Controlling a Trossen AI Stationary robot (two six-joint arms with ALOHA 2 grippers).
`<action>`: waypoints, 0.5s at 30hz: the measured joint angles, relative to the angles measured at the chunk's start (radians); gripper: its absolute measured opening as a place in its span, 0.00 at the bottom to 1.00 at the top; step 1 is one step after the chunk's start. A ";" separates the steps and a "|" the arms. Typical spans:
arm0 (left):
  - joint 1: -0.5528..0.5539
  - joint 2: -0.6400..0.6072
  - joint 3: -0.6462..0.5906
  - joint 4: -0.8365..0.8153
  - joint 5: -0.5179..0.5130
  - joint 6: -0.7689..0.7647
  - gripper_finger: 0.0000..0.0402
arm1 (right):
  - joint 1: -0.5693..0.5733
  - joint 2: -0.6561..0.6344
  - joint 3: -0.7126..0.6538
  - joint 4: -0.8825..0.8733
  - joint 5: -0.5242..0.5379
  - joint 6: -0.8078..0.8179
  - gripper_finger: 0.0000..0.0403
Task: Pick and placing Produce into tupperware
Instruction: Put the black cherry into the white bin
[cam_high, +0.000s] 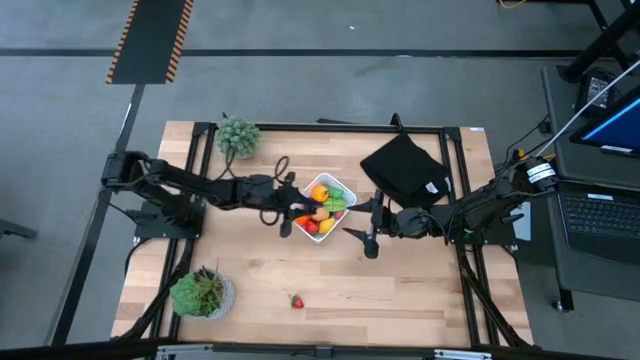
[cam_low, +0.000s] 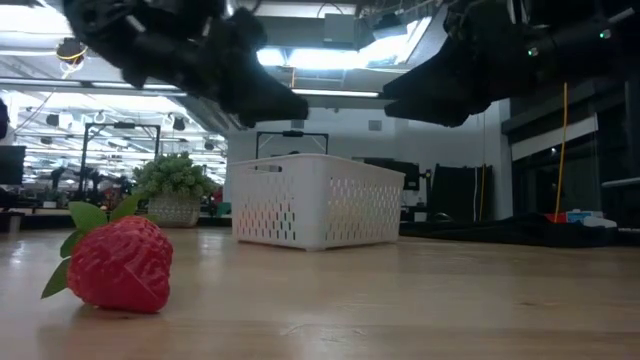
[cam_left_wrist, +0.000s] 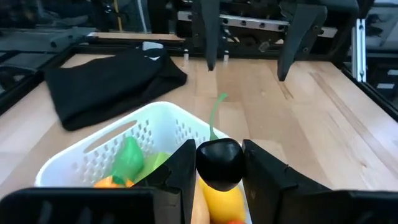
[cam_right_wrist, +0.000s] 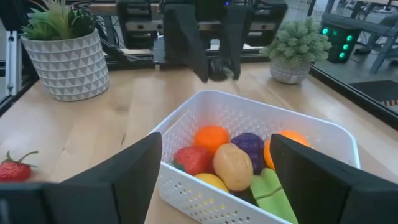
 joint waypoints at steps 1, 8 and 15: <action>0.005 0.019 0.020 -0.010 0.010 0.009 0.24 | -0.001 0.000 0.000 0.000 0.000 0.000 0.74; 0.036 0.117 0.215 -0.299 0.056 0.086 0.24 | -0.001 0.000 0.000 -0.001 0.000 0.005 0.74; 0.033 0.141 0.390 -0.627 0.114 0.244 0.24 | 0.000 0.000 0.000 -0.005 -0.001 0.004 0.74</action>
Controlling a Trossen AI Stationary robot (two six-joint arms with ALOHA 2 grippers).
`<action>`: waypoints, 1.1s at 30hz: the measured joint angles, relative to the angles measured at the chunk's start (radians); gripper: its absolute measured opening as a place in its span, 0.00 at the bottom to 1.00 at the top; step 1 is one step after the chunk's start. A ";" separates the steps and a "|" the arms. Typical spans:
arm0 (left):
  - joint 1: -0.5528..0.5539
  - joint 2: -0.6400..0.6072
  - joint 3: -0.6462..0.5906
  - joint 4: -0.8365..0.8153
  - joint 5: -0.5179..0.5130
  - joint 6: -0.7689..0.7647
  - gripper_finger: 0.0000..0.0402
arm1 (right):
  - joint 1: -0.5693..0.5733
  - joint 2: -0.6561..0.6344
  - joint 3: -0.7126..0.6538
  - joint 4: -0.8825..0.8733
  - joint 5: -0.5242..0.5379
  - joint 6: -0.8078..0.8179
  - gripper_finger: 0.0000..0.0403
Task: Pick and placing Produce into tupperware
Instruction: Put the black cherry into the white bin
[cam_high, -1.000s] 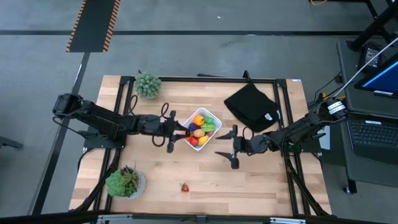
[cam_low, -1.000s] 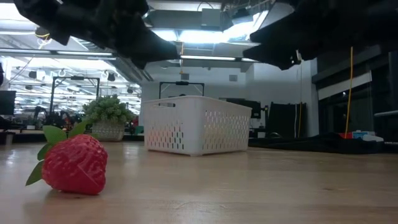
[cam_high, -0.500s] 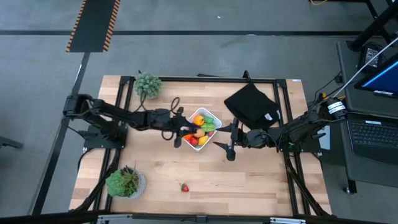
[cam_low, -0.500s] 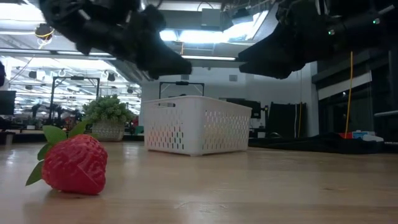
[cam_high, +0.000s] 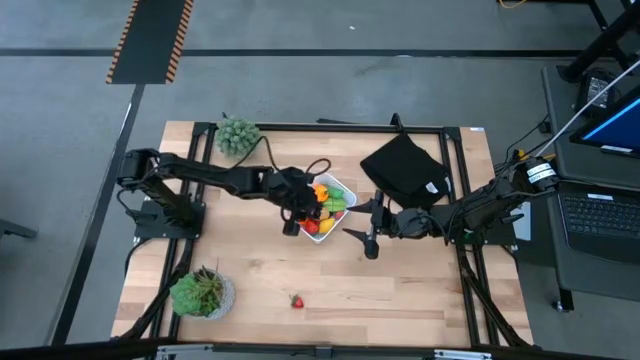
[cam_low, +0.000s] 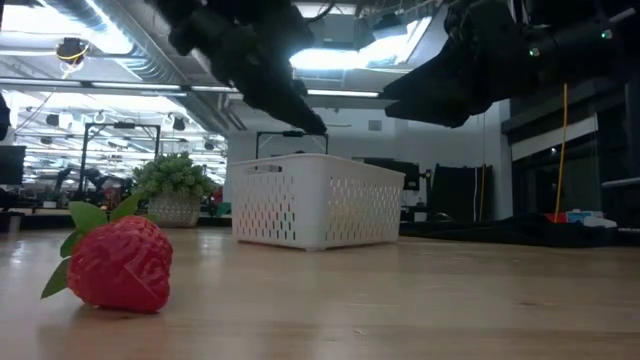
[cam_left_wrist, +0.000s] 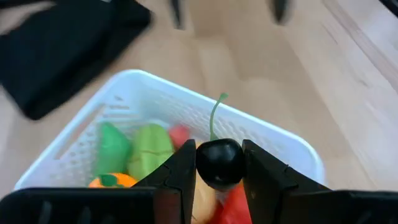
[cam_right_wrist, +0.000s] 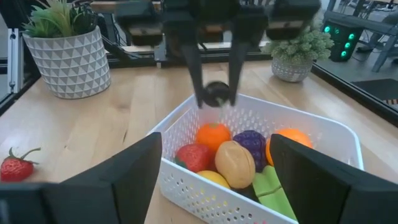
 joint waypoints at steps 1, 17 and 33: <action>0.000 0.000 0.026 -0.059 0.014 0.027 0.24 | 0.000 0.000 0.000 -0.003 0.000 0.000 0.74; -0.001 0.068 0.140 -0.265 0.013 0.137 0.24 | 0.001 0.000 0.000 -0.043 -0.002 0.027 0.74; -0.001 0.147 0.139 -0.275 0.013 0.156 0.30 | 0.022 0.000 0.000 -0.050 -0.002 0.022 0.74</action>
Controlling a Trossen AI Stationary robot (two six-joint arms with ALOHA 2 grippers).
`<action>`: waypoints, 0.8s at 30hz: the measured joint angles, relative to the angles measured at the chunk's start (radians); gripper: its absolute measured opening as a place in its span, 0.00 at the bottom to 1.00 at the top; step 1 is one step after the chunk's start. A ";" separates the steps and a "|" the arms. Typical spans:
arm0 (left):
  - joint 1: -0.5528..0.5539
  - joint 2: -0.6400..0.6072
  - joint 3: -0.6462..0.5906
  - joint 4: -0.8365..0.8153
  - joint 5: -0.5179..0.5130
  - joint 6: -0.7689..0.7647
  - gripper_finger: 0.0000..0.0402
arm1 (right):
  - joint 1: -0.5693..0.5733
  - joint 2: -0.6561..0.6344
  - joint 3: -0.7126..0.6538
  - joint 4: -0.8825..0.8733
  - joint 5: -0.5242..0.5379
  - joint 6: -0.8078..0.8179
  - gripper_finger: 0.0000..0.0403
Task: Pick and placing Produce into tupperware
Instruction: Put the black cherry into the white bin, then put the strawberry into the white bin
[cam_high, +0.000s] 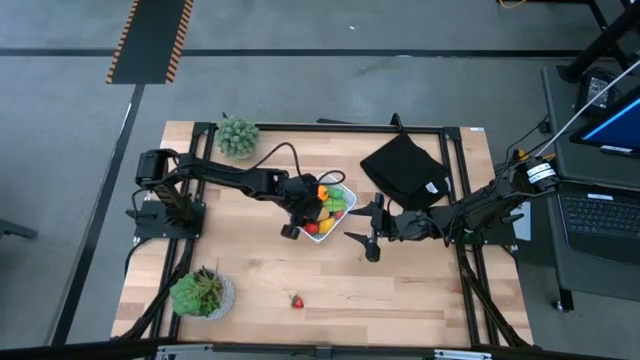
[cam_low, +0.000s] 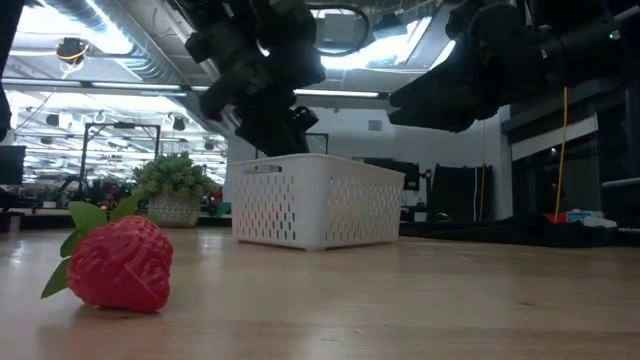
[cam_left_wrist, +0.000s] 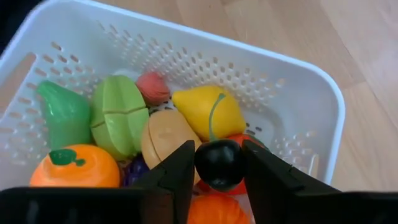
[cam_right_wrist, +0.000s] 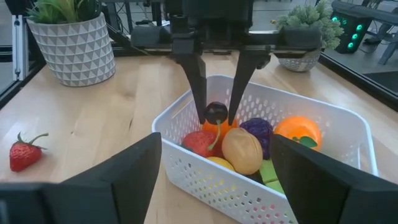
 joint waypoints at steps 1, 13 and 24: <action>0.000 0.000 0.000 -0.007 0.000 0.000 0.32 | 0.000 0.000 0.000 0.000 0.000 0.000 0.74; 0.000 -0.001 0.000 -0.031 0.000 -0.007 0.34 | 0.000 0.000 0.000 0.001 0.000 0.005 0.74; 0.000 -0.251 -0.001 -0.019 0.000 0.000 0.30 | 0.000 0.000 0.000 0.005 0.000 0.025 0.74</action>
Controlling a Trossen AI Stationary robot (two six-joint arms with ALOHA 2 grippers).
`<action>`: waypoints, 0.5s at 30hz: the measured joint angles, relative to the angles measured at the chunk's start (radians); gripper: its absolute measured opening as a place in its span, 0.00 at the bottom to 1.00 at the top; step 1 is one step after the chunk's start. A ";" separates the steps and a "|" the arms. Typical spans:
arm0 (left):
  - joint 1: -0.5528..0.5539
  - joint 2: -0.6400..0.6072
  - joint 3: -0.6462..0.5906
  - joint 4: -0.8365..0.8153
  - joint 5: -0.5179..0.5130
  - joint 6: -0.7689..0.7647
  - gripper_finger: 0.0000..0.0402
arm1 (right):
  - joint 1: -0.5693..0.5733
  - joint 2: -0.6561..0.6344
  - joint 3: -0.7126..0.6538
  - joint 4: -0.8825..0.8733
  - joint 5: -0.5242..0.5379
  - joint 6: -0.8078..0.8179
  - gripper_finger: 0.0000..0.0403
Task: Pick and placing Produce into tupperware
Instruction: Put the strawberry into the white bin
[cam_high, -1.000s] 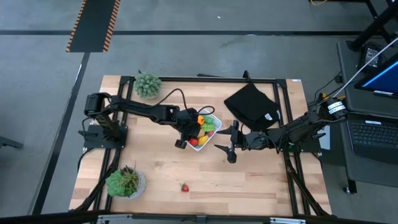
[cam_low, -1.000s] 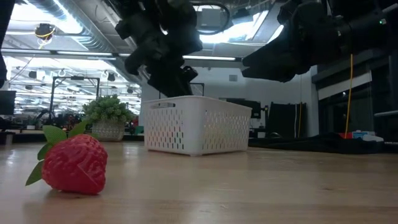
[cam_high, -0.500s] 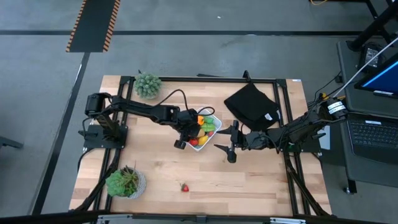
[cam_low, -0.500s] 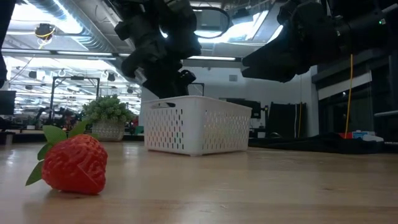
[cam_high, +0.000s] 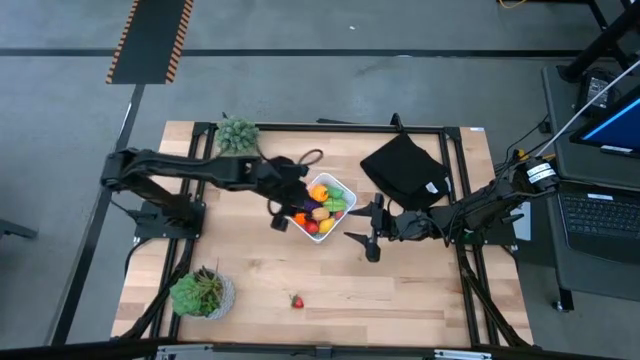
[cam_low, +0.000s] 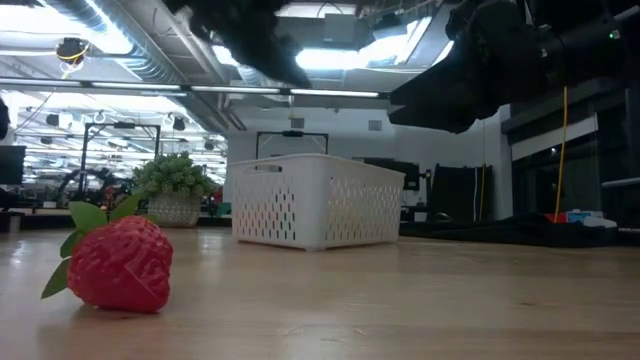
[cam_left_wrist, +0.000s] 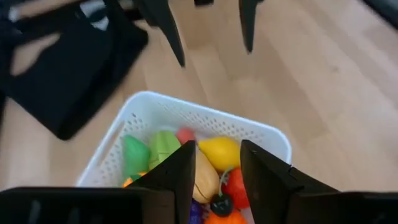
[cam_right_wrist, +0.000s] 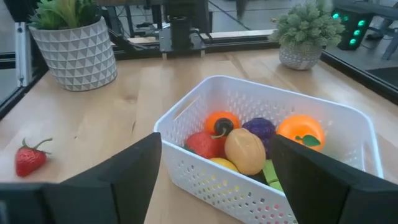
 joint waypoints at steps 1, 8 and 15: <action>0.000 -0.028 -0.007 -0.005 0.002 0.000 0.29 | 0.001 0.000 0.000 0.000 -0.005 0.003 0.74; -0.074 -0.183 -0.116 0.000 0.164 -0.094 0.26 | 0.041 0.000 0.000 -0.003 -0.071 -0.027 0.74; -0.187 -0.204 -0.164 -0.002 0.158 -0.191 0.23 | 0.056 0.000 0.000 0.000 -0.071 -0.048 0.74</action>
